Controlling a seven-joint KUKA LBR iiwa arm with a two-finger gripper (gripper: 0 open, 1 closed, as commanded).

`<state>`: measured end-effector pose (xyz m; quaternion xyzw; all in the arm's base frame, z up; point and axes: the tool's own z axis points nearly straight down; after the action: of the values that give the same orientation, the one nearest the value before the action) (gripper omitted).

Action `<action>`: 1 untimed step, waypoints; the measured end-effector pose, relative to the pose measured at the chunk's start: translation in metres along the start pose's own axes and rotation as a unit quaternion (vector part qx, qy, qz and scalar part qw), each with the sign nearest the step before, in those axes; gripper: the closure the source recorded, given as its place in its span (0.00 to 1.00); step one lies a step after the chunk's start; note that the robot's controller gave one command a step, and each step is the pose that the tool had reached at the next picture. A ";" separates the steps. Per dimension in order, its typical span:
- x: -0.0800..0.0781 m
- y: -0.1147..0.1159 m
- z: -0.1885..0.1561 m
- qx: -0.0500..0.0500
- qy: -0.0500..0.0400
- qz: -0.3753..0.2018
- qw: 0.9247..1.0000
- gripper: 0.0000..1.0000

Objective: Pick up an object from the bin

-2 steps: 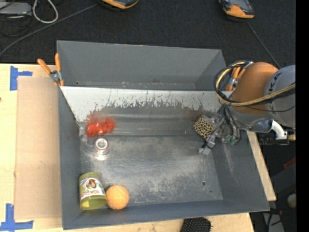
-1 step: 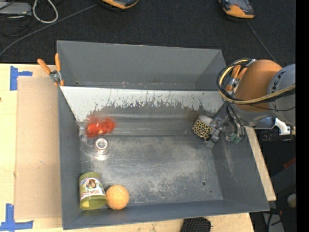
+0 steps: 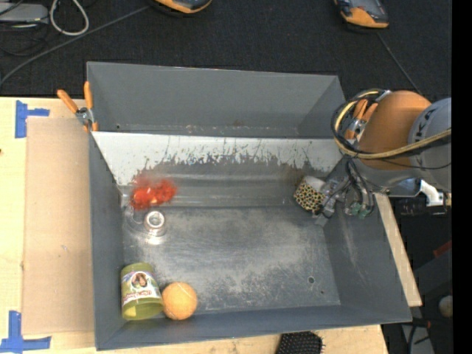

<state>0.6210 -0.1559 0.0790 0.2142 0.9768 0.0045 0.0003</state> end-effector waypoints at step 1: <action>0.007 0.011 -0.093 0.000 0.001 0.020 1.000 1.00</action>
Offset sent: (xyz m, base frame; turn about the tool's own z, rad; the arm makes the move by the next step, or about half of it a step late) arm -0.0080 0.0118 0.1581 0.0127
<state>0.6191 -0.1441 0.1718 0.2340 0.9722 0.0050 -0.0011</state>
